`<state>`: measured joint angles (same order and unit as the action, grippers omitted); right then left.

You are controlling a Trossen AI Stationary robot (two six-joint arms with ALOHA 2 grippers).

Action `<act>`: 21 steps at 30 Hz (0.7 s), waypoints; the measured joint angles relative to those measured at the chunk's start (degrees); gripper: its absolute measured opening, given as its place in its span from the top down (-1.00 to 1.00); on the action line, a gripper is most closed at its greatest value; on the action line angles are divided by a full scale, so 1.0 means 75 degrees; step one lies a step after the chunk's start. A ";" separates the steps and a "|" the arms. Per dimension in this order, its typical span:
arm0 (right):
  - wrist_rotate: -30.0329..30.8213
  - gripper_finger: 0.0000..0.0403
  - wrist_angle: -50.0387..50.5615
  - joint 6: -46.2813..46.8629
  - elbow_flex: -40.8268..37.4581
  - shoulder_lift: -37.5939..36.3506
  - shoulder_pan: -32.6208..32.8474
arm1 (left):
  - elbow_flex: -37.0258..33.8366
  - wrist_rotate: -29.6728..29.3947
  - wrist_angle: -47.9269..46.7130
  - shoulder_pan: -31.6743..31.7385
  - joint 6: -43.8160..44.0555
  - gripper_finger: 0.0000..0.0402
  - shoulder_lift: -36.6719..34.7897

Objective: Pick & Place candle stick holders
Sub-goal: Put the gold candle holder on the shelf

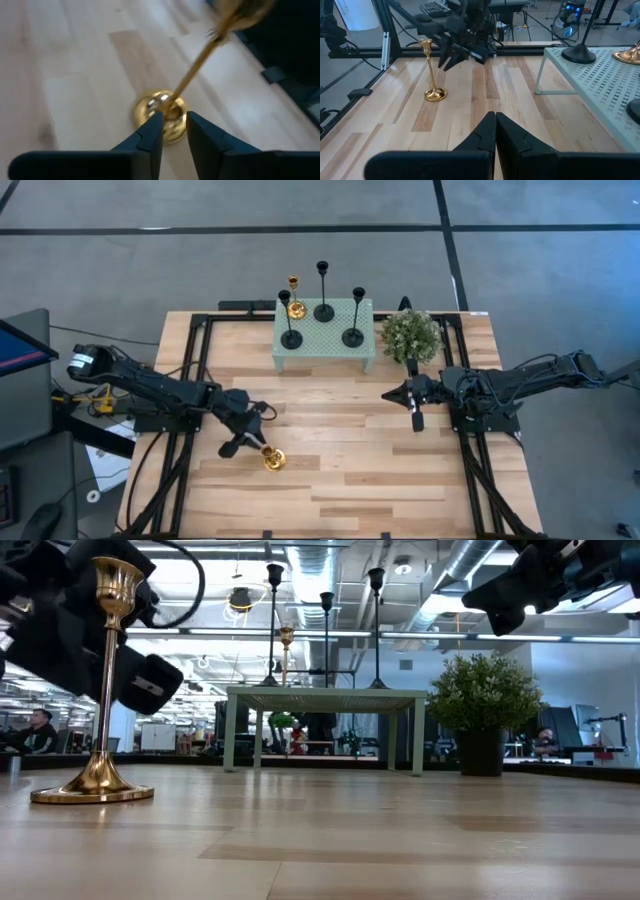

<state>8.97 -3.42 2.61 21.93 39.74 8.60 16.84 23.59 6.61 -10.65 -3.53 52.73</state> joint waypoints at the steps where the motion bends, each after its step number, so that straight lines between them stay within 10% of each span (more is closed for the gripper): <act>1: 0.0000 1.00 0.0000 0.0000 0.0000 0.0001 0.0000 | 0.0000 0.0089 0.0124 -0.0044 0.0000 0.55 0.0000; 21: 0.0011 1.00 0.0003 0.0000 -0.0001 -0.0001 0.0000 | 0.0003 -0.0228 0.2579 -0.0815 0.1141 0.17 0.1971</act>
<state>9.05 -3.40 2.61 21.92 39.73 8.60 16.86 21.88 25.95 -16.77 5.03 67.52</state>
